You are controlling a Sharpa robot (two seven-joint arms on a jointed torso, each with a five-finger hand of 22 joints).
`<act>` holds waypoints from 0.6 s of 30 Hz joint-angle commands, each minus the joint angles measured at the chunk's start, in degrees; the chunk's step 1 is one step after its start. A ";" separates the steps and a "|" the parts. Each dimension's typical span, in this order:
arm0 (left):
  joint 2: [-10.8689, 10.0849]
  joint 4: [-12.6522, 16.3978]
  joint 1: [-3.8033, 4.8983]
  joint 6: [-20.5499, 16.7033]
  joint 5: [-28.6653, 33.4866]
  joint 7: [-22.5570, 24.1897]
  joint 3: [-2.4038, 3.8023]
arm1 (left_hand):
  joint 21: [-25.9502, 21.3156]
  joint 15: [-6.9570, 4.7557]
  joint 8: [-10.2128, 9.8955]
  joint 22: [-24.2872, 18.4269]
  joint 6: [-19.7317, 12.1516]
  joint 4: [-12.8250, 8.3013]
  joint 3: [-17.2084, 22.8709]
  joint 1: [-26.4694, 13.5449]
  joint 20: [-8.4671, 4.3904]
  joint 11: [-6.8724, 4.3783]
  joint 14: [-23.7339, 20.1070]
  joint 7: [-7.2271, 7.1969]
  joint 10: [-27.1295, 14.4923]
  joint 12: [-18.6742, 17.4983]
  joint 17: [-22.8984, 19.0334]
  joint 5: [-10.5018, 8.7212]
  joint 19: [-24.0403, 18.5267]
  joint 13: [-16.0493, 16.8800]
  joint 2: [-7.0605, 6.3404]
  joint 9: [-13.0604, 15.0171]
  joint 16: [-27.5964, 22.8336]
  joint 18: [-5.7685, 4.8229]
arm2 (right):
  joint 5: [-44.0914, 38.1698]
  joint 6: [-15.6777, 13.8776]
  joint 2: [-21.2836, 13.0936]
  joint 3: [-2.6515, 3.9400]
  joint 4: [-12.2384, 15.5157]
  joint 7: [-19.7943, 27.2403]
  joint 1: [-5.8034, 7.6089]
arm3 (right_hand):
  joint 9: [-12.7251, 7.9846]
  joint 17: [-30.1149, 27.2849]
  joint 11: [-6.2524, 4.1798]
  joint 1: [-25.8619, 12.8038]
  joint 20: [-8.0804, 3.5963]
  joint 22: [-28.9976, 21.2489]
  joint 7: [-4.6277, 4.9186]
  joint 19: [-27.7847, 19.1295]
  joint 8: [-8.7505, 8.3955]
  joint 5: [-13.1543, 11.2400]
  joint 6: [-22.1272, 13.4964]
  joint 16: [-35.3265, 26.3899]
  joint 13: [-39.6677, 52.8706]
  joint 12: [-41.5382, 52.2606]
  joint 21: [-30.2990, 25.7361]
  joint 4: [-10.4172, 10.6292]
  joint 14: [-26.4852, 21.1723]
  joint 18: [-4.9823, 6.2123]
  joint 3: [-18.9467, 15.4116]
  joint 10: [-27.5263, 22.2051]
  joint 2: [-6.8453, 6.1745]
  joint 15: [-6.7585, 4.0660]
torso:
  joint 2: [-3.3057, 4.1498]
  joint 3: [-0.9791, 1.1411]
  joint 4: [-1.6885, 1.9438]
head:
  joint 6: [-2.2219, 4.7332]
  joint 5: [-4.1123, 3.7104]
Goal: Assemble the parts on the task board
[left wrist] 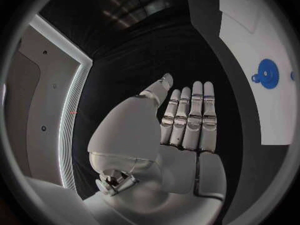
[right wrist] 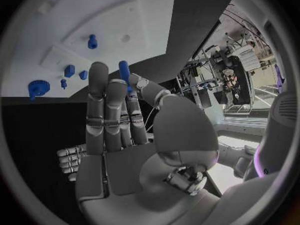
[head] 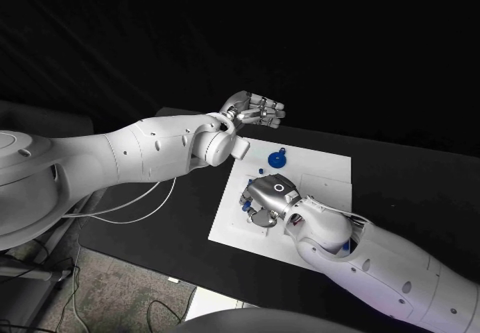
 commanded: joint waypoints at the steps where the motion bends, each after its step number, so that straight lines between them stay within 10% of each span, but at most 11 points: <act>1: 0.18 -0.03 -0.02 0.33 0.51 0.87 0.05 | 0.33 -0.01 0.12 -0.09 -0.18 -0.30 0.10 -0.09 0.45 0.06 -0.20 0.04 -0.23 0.18 -0.07 -0.09 0.12 -0.04 0.40 0.04 -0.29 0.87 | -1.16 -0.13 0.10 -0.12 -0.30 1.08 -0.12 | 0.10 -0.06 -1.95 0.12 -0.35 0.08 0.05 2.22 0.23 -0.36 0.28 0.05 0.12 0.20 -0.24 -0.17 -0.05 1.11 -0.16 2.43 0.68 -0.40 | 0.04 0.01 0.01 | -0.20 0.25; 18: 0.72 -0.33 -0.11 0.71 0.53 0.91 0.05 | 0.34 0.01 0.12 -0.25 -0.32 -0.77 0.08 -0.35 0.46 0.08 -0.26 0.07 -0.30 0.19 -0.07 -0.07 0.10 -0.04 0.50 0.04 -0.29 0.87 | -0.98 -0.03 0.31 -0.61 -1.70 1.80 -0.77 | 0.10 -0.15 -1.96 0.12 -0.35 0.16 0.05 2.25 0.22 -0.46 0.24 0.06 0.12 0.21 -0.36 -0.20 -0.05 1.09 -0.27 2.42 0.79 -0.40 | 0.00 0.12 0.00 | -0.61 0.89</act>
